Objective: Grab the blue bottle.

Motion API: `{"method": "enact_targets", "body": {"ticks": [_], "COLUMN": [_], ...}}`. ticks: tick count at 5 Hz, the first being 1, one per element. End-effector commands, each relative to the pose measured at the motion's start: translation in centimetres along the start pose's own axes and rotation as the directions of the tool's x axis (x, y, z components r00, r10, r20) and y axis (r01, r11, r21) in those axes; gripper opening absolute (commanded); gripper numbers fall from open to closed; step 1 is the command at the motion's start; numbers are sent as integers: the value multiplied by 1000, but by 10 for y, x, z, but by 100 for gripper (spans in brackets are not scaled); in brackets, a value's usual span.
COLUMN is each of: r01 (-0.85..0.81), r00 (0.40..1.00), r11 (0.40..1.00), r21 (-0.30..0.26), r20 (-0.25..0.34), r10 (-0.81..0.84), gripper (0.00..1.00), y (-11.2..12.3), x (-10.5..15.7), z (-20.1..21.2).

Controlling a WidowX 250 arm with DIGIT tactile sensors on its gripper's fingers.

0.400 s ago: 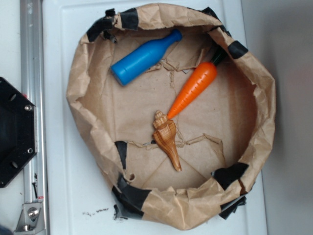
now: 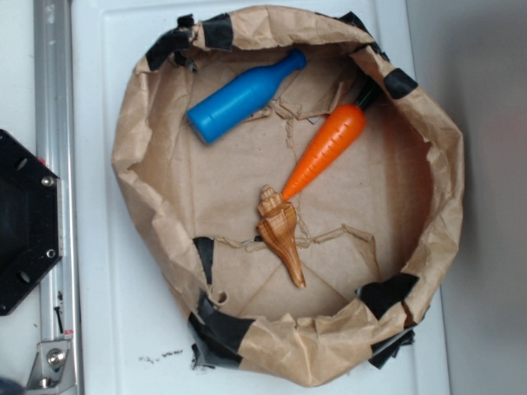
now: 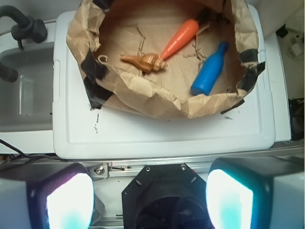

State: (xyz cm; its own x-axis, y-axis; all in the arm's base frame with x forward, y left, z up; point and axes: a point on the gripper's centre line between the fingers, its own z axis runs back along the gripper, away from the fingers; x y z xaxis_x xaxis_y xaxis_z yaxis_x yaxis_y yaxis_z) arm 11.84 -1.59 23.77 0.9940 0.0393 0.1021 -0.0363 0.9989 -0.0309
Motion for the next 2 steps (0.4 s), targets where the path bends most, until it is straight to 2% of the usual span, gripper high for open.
{"method": "enact_targets", "body": {"ticks": [1,2], "r01": [-116,-131], "r00": [985,985], "r11": [991,991], "r21": [63,-4], "r20": [-123,-113], "r10": [123,130], "gripper": [100,100], "y": [39,40], "x": [64,93], "z": [-75,-98]}}
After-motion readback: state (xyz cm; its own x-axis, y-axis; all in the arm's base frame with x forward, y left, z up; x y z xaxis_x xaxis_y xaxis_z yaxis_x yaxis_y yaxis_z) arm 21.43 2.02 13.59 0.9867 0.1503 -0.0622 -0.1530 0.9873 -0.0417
